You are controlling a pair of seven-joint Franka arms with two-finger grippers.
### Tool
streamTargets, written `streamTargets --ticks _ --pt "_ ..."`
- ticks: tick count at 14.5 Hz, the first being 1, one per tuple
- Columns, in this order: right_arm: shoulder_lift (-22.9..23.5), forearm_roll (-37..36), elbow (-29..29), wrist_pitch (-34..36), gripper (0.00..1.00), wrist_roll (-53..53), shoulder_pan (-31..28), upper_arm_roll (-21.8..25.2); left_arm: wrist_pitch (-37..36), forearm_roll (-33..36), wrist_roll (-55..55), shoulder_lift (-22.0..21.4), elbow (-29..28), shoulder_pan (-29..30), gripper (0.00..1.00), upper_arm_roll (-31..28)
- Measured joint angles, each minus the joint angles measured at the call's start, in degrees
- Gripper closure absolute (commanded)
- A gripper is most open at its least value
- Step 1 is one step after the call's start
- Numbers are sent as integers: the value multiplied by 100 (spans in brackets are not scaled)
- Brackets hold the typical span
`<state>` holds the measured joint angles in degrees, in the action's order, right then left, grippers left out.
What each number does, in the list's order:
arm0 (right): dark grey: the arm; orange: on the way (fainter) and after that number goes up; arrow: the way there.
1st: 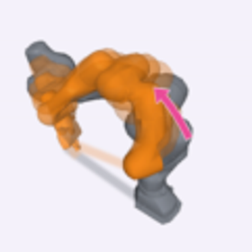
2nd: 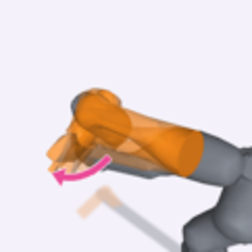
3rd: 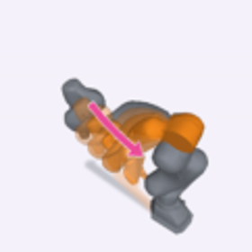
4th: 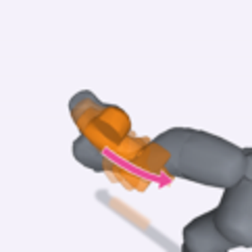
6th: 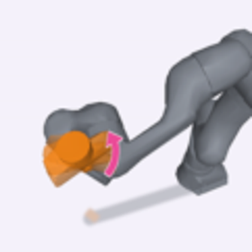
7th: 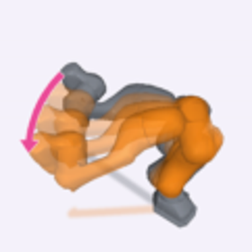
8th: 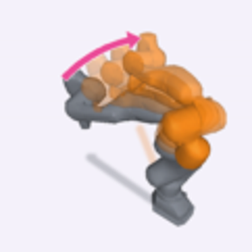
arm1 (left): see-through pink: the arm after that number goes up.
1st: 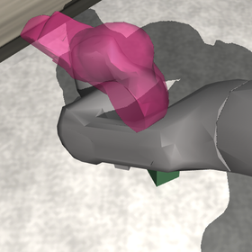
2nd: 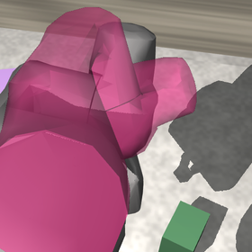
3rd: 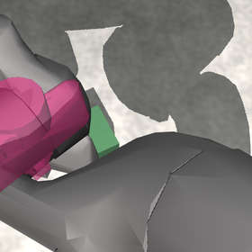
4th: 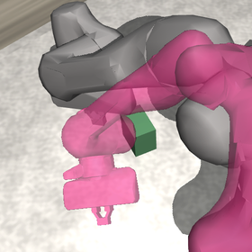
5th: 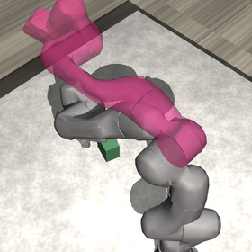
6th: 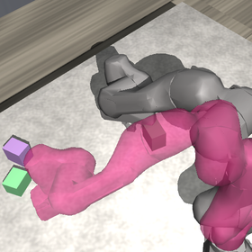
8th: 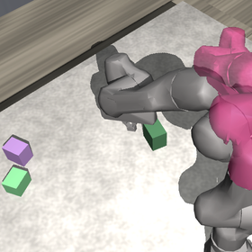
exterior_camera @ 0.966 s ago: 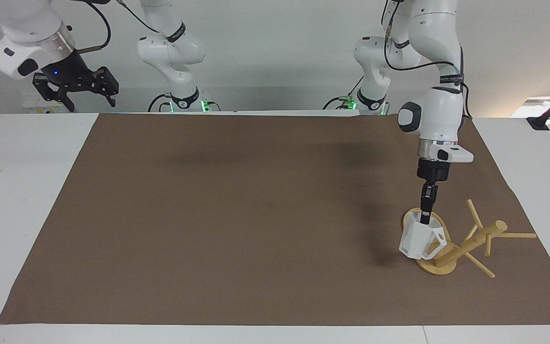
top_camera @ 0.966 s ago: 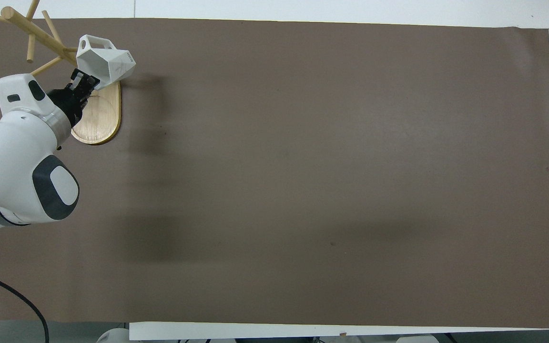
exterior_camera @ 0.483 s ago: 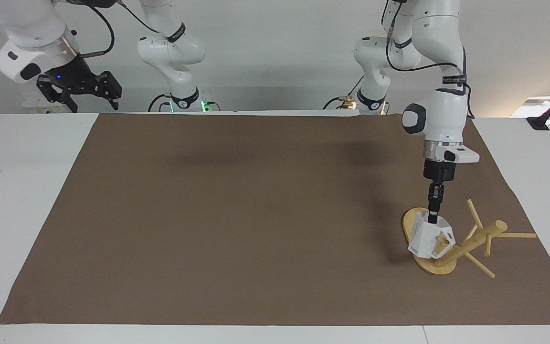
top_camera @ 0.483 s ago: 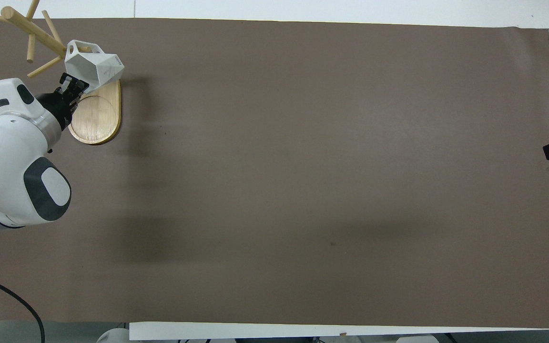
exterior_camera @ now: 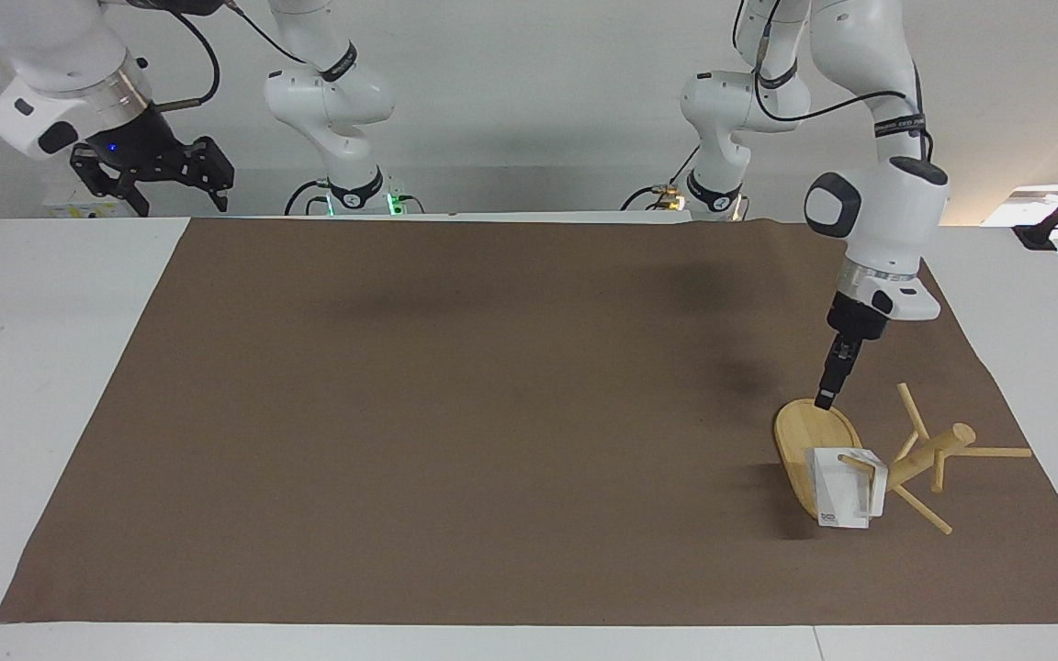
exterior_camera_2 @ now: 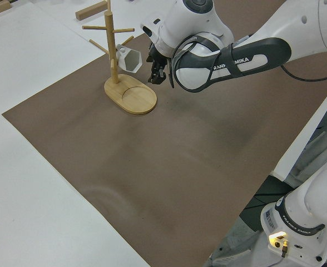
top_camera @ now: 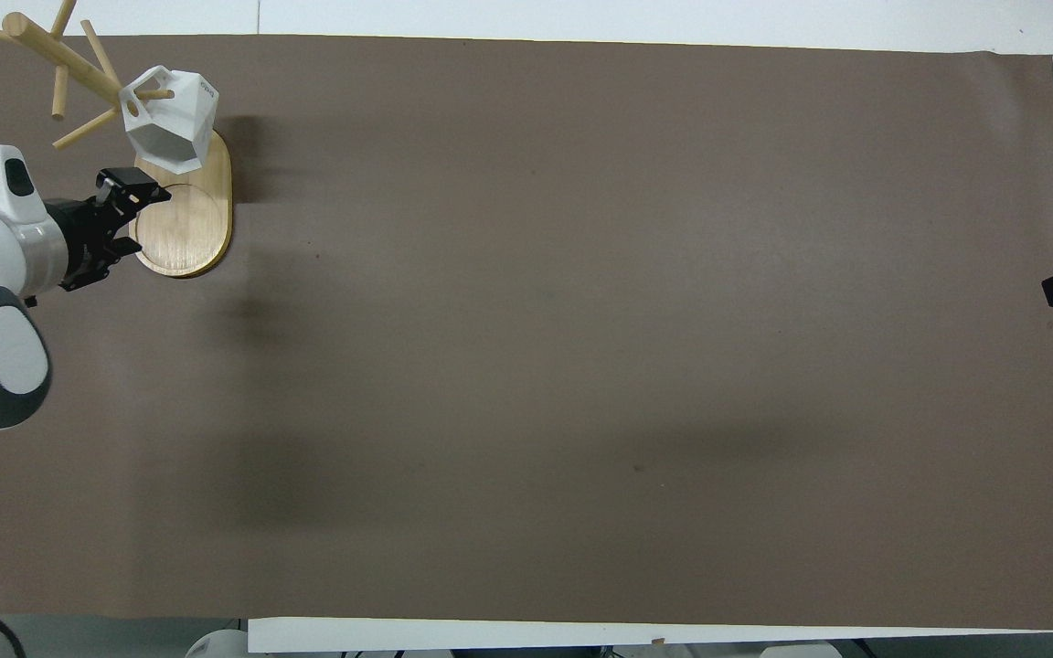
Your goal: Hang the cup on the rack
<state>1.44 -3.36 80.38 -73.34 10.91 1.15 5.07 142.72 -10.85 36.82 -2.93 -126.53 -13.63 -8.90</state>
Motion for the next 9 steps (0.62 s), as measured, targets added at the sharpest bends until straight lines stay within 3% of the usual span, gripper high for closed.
streamTargets --ticks 2,4,7,9 --pt "0 0 0 0 1 0 0 0 -1304 679 -380 -252 535 128 0 -3" --pt "0 0 0 0 1 0 0 0 -2157 1259 -964 -303 1039 162 0 -9" --pt "0 0 0 0 1 -1 0 0 -3440 1444 -2365 -204 1742 198 0 -8" --pt "0 0 0 0 1 -1 0 0 -3775 1445 -2921 -109 2063 291 0 -15"
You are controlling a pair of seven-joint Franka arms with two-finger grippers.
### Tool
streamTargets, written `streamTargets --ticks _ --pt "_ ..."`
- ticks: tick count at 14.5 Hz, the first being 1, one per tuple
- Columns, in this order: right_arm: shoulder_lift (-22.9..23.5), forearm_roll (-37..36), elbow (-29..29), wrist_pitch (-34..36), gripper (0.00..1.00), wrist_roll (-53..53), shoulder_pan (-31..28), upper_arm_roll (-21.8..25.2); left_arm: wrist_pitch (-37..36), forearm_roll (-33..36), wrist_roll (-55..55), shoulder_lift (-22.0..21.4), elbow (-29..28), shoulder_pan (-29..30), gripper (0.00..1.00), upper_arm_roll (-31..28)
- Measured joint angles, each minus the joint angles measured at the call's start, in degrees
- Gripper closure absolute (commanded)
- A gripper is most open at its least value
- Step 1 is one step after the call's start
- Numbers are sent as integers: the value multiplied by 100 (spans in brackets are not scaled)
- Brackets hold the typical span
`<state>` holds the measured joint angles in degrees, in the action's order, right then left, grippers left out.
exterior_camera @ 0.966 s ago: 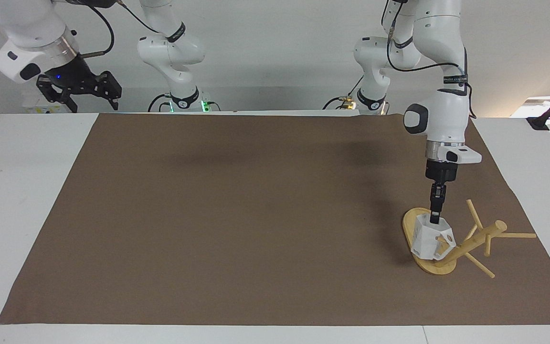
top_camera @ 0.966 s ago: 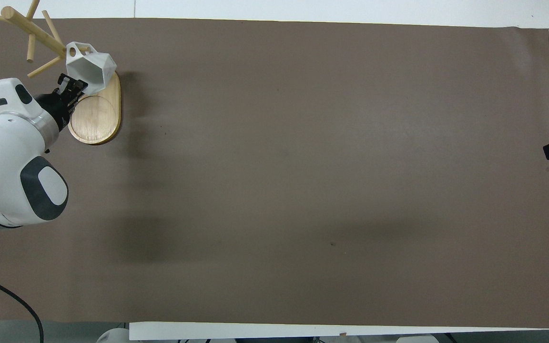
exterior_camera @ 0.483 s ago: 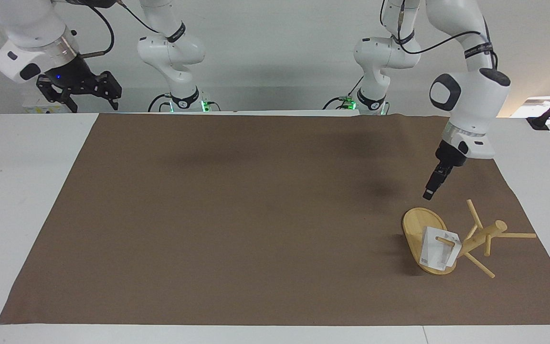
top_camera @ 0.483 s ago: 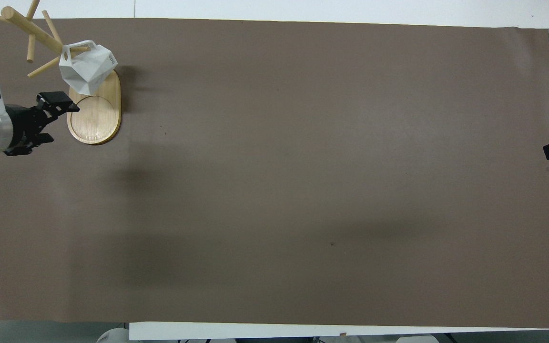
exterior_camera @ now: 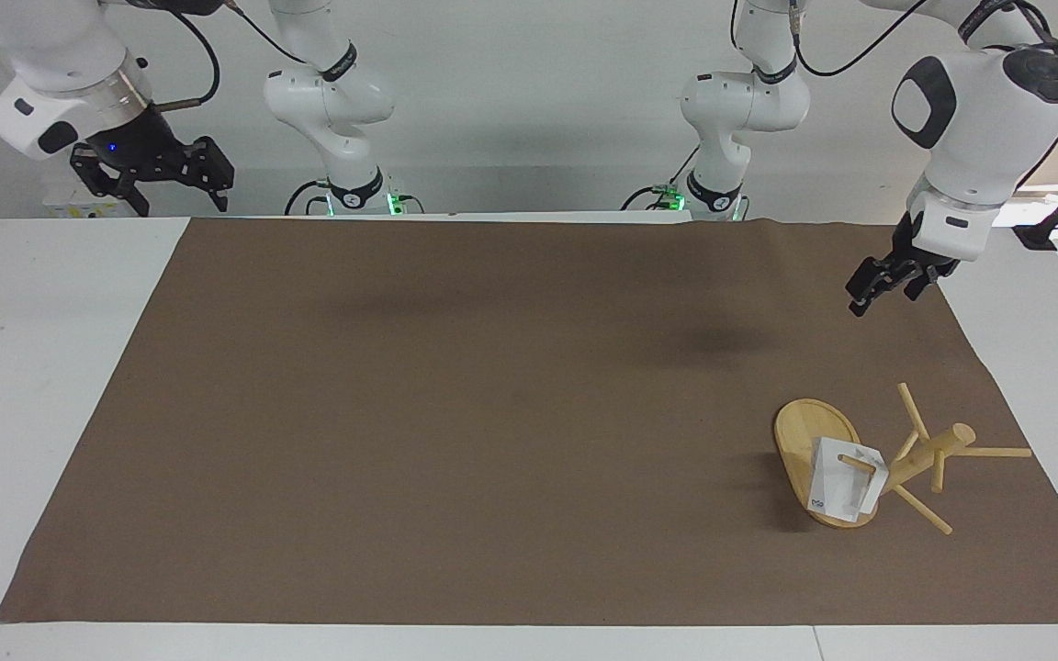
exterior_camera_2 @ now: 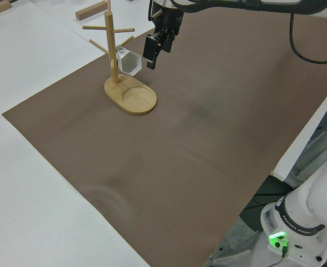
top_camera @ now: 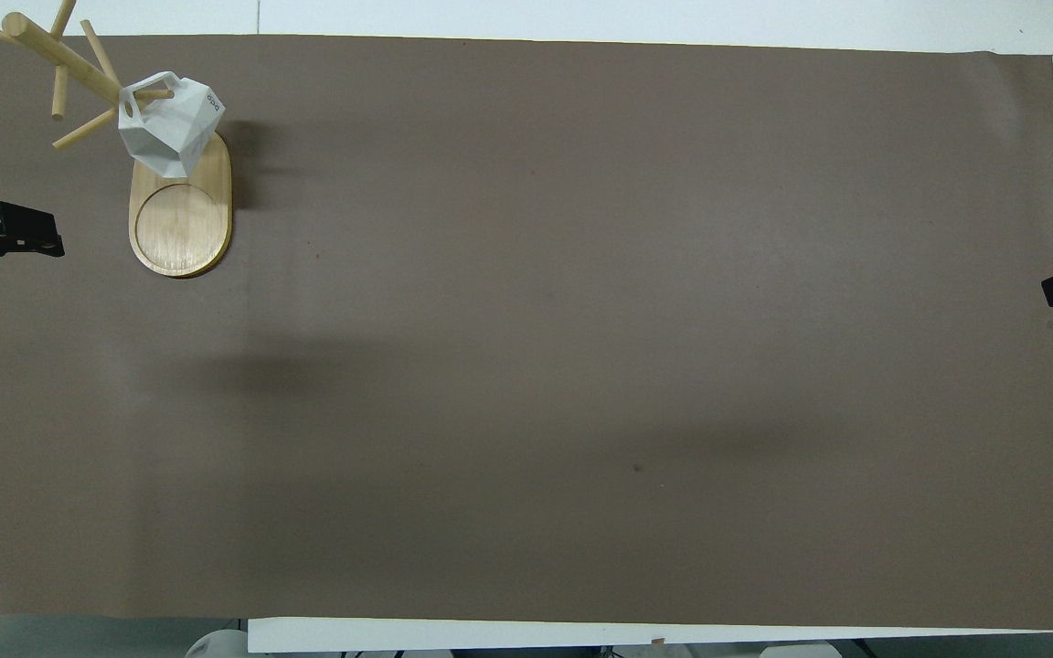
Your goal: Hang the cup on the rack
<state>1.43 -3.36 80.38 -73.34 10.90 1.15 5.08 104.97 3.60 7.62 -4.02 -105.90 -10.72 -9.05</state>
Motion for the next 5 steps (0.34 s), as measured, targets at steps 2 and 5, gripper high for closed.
streamTargets --ticks 2,5 --pt "0 0 0 0 1 -1 0 0 -342 1 -259 130 353 21 0 -2" --pt "0 17 0 0 1 -114 0 0 -1274 -120 -866 485 1225 22 0 9"
